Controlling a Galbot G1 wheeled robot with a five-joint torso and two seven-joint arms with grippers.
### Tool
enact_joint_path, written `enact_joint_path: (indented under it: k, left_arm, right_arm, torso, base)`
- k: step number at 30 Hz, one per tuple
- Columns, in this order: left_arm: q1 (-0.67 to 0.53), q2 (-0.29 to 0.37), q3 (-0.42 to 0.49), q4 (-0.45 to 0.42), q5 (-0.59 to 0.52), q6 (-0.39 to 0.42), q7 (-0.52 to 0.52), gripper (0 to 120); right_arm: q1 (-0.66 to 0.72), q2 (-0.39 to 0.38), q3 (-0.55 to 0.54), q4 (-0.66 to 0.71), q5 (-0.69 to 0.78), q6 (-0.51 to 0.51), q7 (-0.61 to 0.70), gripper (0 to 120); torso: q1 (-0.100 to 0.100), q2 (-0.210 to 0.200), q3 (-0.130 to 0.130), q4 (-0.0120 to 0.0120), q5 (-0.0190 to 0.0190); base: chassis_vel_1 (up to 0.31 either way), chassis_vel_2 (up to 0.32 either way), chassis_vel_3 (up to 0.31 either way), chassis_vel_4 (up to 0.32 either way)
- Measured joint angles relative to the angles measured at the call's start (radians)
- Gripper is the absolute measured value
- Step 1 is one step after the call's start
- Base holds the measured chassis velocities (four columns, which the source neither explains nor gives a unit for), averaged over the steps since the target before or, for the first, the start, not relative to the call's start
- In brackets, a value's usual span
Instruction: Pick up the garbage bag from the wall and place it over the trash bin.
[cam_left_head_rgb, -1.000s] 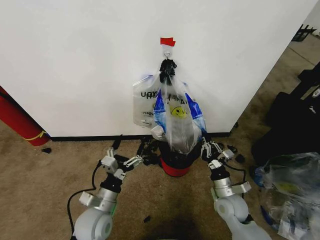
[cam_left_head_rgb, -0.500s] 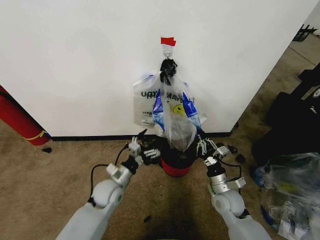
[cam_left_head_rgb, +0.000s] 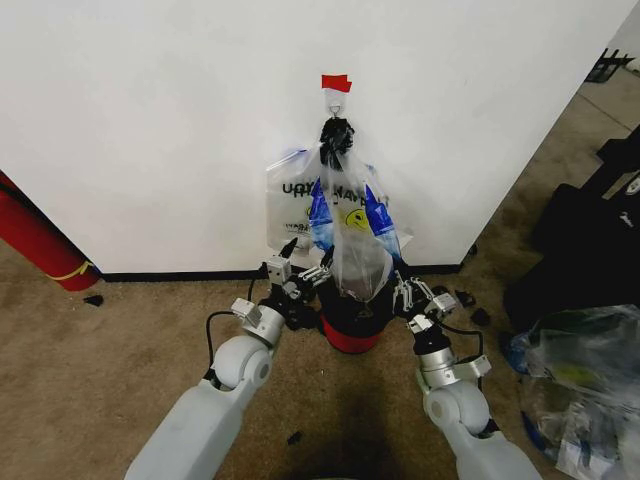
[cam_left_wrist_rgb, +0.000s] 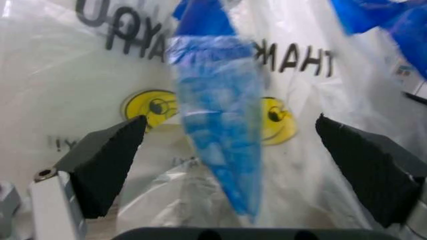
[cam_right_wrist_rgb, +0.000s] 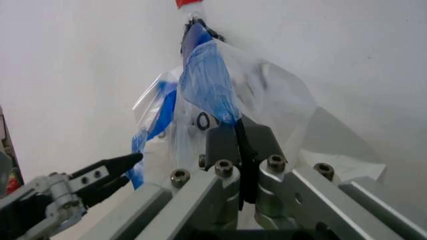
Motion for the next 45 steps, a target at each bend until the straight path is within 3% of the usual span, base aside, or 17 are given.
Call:
enact_joint_path:
  k: [14,22,40,45]
  left_arm:
    - [-0.023,-0.008,0.012,0.038,0.141,0.011,-0.043,95]
    - [-0.011,-0.018,-0.003,0.015,0.15,0.024,-0.107,68]
    - [0.07,-0.013,-0.069,-0.053,0.13,0.025,-0.09,2]
    - [0.129,-0.012,-0.101,-0.091,0.139,0.024,-0.083,0]
  right_arm:
    - [-0.02,0.012,0.012,0.032,-0.007,-0.002,0.015,0]
    - [-0.034,0.014,0.018,0.048,-0.012,-0.002,0.02,0]
    - [-0.061,0.001,0.025,0.066,-0.02,0.003,0.025,0]
    - [-0.101,-0.003,0.039,0.066,-0.073,0.019,0.047,0]
  torso:
    - [0.0,0.0,0.0,-0.0001,0.0]
    - [0.0,0.0,0.0,-0.0001,-0.0002]
    - [0.0,0.0,0.0,-0.0001,-0.0002]
    - [0.0,0.0,0.0,0.0001,-0.0001]
  base:
    - [0.0,0.0,0.0,0.0]
    - [0.0,0.0,0.0,0.0]
    - [0.0,0.0,0.0,0.0]
    - [0.0,0.0,0.0,0.0]
